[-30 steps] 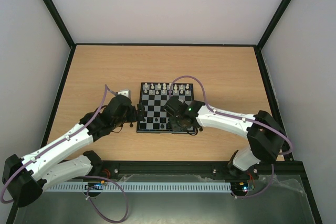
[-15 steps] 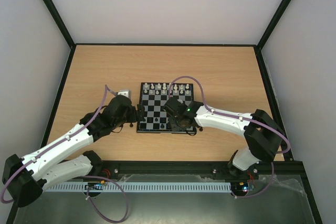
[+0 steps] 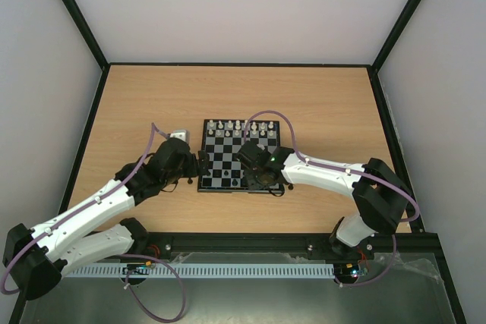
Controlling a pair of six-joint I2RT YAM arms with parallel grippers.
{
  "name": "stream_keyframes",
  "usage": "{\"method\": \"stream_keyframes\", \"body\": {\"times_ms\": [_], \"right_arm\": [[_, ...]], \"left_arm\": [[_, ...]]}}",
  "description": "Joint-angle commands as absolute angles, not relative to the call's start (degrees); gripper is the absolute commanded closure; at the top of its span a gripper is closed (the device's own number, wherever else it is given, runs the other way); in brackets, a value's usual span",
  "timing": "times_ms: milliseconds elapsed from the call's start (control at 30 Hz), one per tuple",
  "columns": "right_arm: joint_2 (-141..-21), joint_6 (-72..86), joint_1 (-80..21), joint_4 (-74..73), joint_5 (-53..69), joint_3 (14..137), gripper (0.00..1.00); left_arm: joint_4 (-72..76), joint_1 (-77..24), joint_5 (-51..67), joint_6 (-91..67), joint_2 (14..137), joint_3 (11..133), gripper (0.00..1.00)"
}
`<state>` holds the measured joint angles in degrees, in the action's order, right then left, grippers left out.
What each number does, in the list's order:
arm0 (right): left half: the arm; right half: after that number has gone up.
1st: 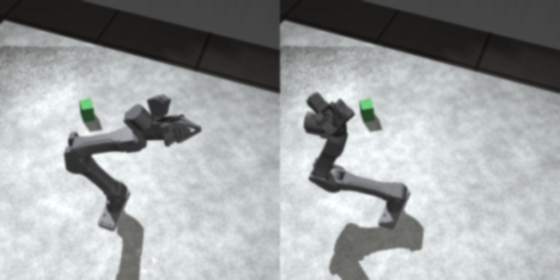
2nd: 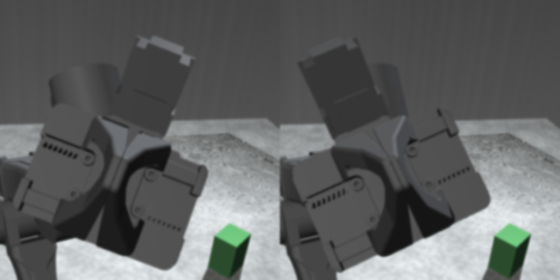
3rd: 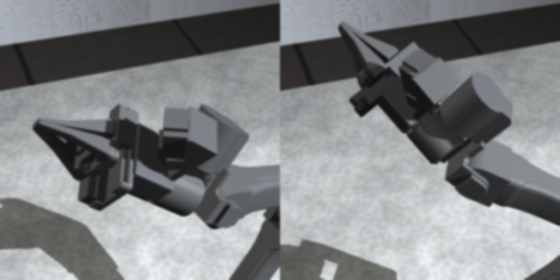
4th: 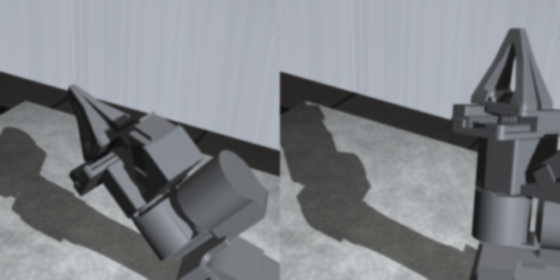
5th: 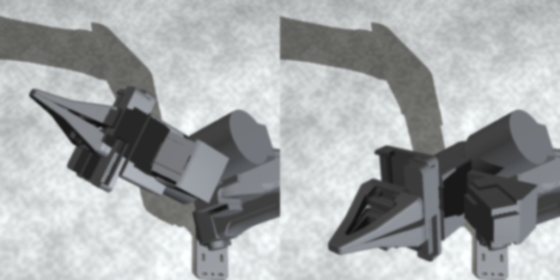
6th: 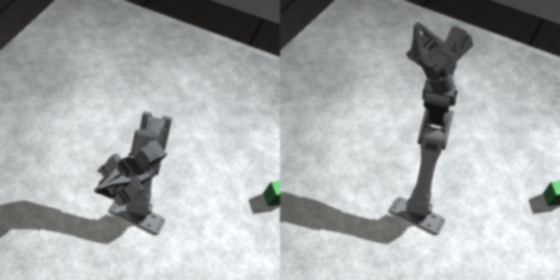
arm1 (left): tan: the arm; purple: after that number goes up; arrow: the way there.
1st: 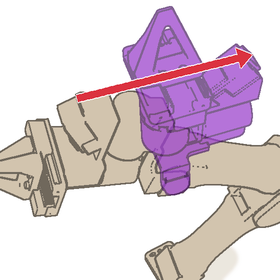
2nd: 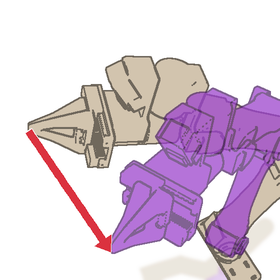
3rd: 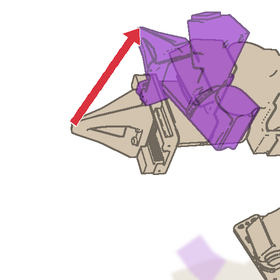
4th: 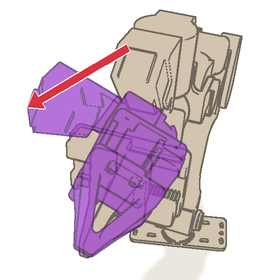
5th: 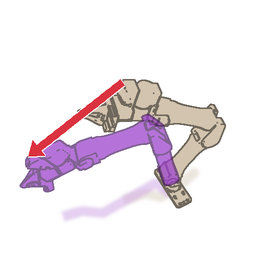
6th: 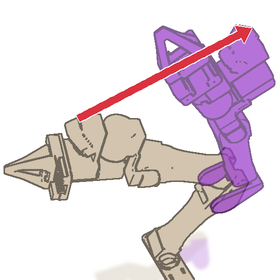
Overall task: Set up the chess pieces on the board
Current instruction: Place the chess piece on the chessboard.
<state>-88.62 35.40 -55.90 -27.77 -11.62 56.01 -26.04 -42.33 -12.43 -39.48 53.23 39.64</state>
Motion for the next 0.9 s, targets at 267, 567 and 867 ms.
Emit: {"method": "stream_keyframes", "body": {"times_ms": [267, 567, 867], "right_arm": [[-85.85, 36.1, -56.34, -30.87, -12.08, 56.86, 0.73], [-85.76, 36.04, -56.37, -33.06, -12.19, 58.22, 0.73], [-88.94, 37.55, -56.42, -33.83, -12.06, 57.56, 0.73]], "left_arm": [[-25.75, -42.01, -12.3, -39.99, 52.27, 38.63, 0.01], [-25.66, -42.01, -12.14, -39.9, 52.38, 38.76, 0.01], [-25.85, -42.01, -12.22, -39.9, 52.11, 38.62, 0.01]]}}
